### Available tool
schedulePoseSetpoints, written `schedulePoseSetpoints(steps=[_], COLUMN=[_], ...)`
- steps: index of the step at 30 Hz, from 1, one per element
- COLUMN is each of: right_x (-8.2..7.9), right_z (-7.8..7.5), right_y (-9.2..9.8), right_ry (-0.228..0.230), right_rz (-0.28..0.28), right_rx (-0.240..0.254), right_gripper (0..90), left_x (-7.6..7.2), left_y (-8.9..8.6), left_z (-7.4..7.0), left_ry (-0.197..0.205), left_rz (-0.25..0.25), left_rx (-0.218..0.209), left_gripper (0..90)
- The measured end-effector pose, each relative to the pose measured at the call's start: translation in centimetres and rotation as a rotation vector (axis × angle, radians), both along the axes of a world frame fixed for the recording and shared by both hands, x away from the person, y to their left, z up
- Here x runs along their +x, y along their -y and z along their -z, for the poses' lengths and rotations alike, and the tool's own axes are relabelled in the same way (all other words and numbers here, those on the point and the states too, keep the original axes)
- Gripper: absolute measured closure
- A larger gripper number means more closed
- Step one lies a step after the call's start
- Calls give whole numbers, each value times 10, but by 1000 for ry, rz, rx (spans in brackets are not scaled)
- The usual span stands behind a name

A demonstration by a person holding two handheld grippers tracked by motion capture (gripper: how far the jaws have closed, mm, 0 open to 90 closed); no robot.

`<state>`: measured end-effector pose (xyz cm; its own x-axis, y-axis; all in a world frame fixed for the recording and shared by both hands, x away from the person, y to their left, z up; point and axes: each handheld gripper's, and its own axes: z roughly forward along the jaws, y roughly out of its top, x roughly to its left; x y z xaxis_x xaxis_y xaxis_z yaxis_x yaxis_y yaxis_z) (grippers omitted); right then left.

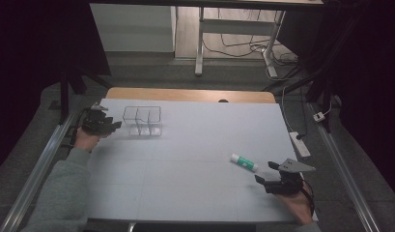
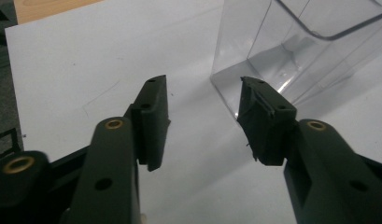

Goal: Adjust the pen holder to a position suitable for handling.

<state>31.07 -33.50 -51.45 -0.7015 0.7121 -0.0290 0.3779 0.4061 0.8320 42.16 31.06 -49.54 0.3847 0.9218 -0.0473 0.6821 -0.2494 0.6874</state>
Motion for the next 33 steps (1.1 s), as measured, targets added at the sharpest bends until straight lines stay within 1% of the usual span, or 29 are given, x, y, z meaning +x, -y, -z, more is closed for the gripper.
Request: schedulePoseSetpoints(steps=[2,6,7,8,10,11,12,13,14,19,21,23,29,30,33], right_x=[0,1,1,1,1,1,1,1,1,1,1,1,0,0,0], right_z=[0,1,1,2,2,2,2,2,2,2,2,2,2,2,2], right_y=[0,0,0,-1,-1,-1,-1,-1,-1,0,0,0,1,1,1], right_ry=[-2,-11,-11,-10,-9,-9,-9,-9,-10,-10,-11,-10,-11,-11,-9], right_rz=[3,1,1,-1,-2,-2,-2,-2,0,3,3,5,6,6,9], right_rx=[0,-2,-2,-3,-4,-4,-5,-5,-4,-4,-5,-12,-11,-11,-14], right_gripper=[205,204,204,204,205,205,204,204,204,205,204,204,205,205,205], left_x=[3,8,9,11,12,13,14,14,15,19,20,22,25,26,29], left_y=[0,-1,-1,-2,-3,-3,-4,-4,-4,-3,0,3,13,15,14], left_z=[1,2,3,3,4,5,6,6,7,8,8,9,12,13,15], left_ry=[-4,-10,-11,-10,-7,-6,-8,-8,-7,-12,-8,-13,-17,-16,-23], left_rz=[5,3,3,3,2,0,-1,-1,0,3,15,30,60,53,48], left_rx=[7,6,6,5,8,11,10,11,10,-21,-36,-45,-54,-48,-60], left_gripper=[572,685,685,741,786,786,847,847,884,888,889,888,889,888,888])
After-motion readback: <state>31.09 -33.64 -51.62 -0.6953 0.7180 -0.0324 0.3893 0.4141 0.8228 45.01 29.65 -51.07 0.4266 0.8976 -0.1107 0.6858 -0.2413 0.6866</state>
